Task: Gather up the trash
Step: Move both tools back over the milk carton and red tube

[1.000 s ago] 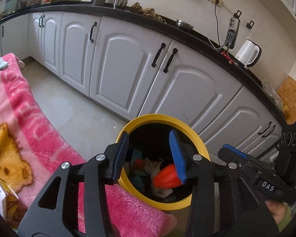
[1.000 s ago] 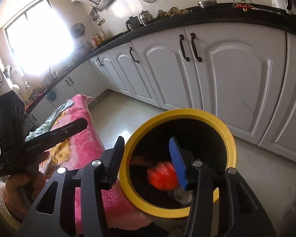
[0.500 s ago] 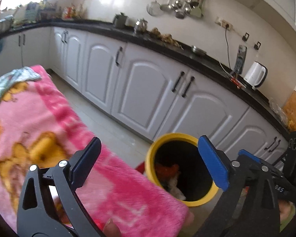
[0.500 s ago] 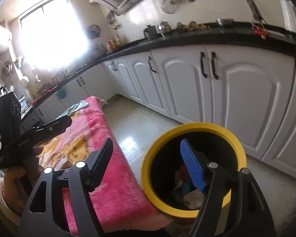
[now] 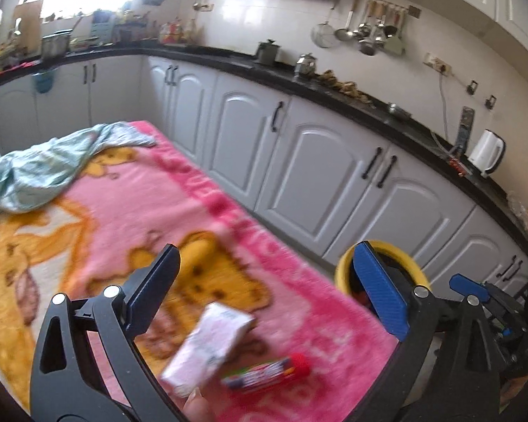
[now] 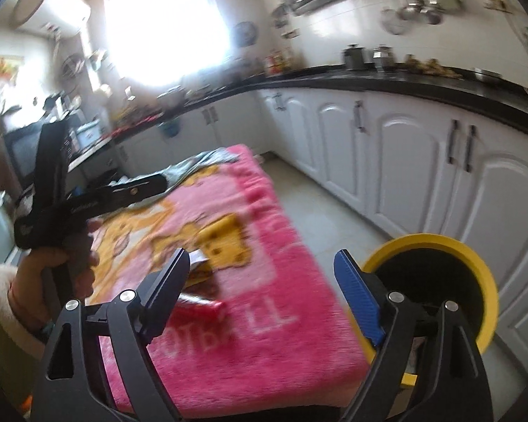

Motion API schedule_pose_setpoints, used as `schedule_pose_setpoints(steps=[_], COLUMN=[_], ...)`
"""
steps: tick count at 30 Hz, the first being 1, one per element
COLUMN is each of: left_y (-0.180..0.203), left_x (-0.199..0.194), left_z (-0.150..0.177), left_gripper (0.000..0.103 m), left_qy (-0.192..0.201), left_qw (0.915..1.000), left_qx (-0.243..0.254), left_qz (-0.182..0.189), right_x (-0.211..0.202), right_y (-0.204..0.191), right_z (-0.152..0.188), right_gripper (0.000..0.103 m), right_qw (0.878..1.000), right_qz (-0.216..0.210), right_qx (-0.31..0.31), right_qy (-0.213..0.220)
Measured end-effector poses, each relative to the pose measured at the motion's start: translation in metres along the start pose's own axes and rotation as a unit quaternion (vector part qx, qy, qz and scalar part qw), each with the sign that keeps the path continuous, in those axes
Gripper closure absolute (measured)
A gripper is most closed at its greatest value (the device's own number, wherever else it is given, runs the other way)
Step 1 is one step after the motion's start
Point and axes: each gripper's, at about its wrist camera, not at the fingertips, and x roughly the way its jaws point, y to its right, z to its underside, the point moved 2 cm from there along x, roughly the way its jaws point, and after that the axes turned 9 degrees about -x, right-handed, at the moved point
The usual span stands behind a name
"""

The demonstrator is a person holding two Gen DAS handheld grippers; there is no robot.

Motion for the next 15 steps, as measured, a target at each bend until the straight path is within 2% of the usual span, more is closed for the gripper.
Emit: schedule_pose_setpoints(steps=[6,15], left_y=[-0.035,-0.069], left_x=[-0.005,-0.004], left_z=[0.014,0.040], left_gripper=[0.012,0.012], left_qy=[-0.018,-0.060], left_qw=[0.9995,0.9978], left_qx=[-0.011,-0.017], left_qz=[-0.021,-0.022], right_x=[0.030,0.081], right_y=[-0.039,-0.067], right_z=[0.006,0.025], right_gripper=[0.021,0.020], right_qw=[0.998,0.986], right_qz=[-0.036,-0.079], right_qx=[-0.044,-0.102], right_qy=[-0.038,-0.103])
